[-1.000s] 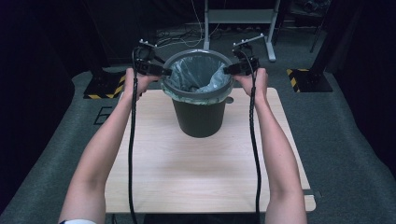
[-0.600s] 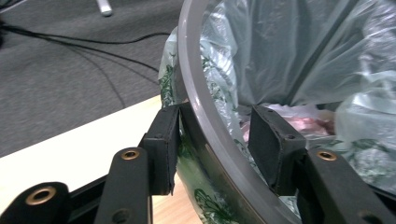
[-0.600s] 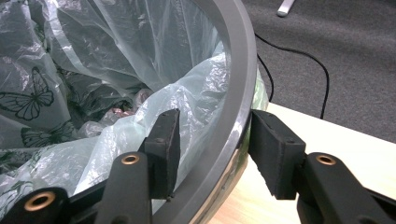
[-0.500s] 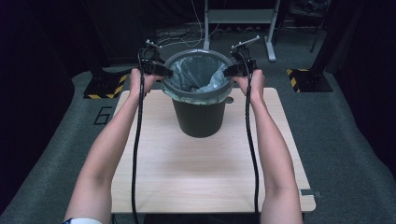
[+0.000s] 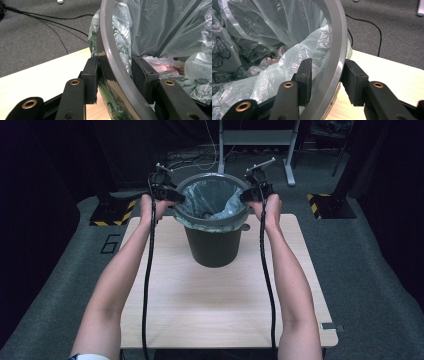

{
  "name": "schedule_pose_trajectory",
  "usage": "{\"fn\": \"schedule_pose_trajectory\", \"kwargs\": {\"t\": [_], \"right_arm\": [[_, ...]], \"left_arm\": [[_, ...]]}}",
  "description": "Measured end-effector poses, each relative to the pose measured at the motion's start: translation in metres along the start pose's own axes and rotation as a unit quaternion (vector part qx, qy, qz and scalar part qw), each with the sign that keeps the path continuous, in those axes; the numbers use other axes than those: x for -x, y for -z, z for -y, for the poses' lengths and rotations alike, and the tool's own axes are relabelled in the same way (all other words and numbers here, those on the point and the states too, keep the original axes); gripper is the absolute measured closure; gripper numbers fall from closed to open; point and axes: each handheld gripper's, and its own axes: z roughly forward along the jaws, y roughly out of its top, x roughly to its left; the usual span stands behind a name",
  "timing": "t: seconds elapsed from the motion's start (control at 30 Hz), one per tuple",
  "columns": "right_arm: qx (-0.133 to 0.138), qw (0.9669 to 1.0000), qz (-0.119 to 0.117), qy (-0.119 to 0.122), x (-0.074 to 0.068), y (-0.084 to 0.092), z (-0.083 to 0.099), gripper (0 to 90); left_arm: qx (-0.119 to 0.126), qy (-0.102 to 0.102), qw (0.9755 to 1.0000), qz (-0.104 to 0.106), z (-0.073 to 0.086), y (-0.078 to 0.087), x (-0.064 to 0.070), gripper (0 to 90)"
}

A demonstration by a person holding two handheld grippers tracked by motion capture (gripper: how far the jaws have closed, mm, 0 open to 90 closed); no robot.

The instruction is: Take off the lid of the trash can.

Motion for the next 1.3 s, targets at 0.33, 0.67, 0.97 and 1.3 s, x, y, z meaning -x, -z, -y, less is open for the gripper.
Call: {"fn": "schedule_pose_trajectory", "kwargs": {"t": [0.33,0.67,0.97,1.3], "right_arm": [[0.026,0.9992,0.026,0.013,-0.008,0.014,-0.006,61.9],[0.066,0.9974,-0.01,-0.027,-0.001,0.015,0.001,64.1],[0.085,0.9941,-0.035,-0.057,0.005,0.02,0.002,66.4],[0.103,0.9898,-0.07,-0.07,0.003,0.03,0.007,67.3]], "left_arm": [[0.005,0.002,1.0,0.0,0.001,0.001,0.0,58.1],[0.023,0.0,0.9997,-0.001,0.003,0.009,0.002,57.6],[0.037,-0.012,0.9992,-0.007,0.001,0.02,0.009,57.3],[0.062,0.023,0.9973,0.033,0.011,0.032,0.001,62.7]]}}
